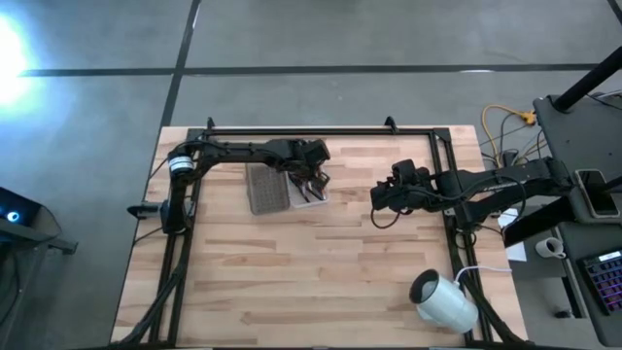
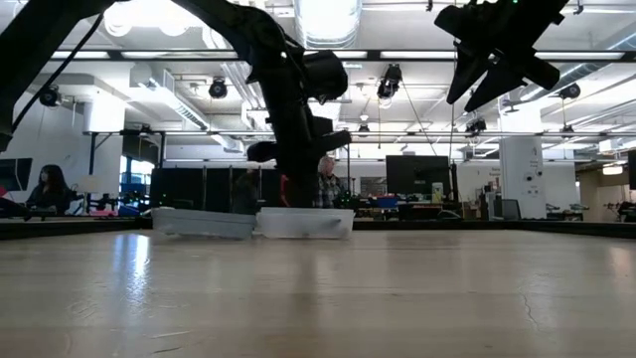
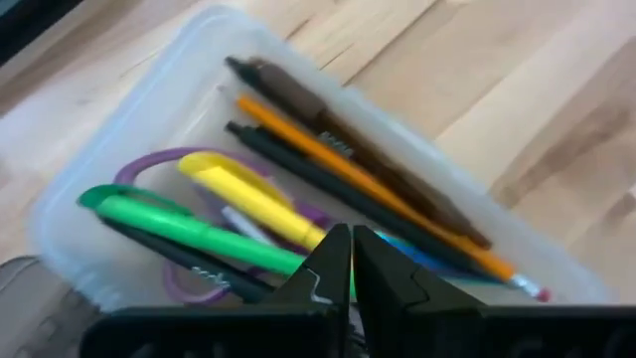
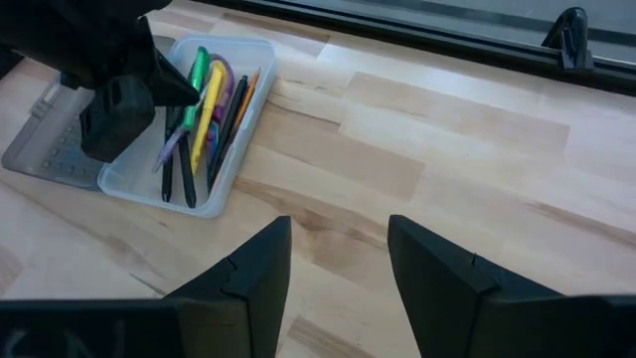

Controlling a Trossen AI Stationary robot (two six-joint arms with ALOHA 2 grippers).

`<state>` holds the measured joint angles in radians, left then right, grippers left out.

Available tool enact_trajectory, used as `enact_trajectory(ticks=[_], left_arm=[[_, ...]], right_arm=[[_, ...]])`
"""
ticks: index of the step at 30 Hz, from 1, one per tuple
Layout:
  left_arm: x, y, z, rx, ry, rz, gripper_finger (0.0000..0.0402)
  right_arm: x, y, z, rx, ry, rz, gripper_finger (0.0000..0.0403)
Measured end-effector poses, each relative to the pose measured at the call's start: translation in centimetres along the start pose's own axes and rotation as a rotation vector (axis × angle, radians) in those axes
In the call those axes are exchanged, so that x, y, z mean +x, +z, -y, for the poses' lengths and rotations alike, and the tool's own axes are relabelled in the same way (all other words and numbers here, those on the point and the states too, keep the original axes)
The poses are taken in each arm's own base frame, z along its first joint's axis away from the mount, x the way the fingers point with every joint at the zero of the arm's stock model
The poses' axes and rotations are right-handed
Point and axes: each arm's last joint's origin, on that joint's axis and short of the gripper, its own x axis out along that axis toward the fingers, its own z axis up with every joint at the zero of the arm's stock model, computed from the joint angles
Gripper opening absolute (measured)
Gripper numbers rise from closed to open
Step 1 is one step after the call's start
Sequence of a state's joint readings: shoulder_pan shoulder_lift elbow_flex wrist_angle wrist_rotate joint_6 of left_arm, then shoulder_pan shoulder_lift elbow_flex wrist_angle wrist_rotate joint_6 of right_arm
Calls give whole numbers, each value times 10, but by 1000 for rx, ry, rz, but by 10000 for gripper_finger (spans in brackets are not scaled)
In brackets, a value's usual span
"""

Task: Pick & place school supplies into a supply box
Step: Adjust the green pen in the supply box

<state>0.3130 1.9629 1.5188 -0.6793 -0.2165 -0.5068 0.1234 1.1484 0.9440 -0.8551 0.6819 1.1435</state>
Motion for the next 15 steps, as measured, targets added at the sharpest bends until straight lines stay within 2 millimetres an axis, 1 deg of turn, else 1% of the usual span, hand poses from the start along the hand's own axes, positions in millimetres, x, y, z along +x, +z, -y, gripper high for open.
enact_trajectory(ticks=[7,11,15], left_arm=[[1,-9,-8,32,128,-50,0],[4,-15,-8,65,130,-71,0],[6,-20,-6,66,59,-127,0]], right_arm=[[0,0,0,1,1,0,160],[0,0,0,1,1,0,160],[0,0,0,0,1,0,160]])
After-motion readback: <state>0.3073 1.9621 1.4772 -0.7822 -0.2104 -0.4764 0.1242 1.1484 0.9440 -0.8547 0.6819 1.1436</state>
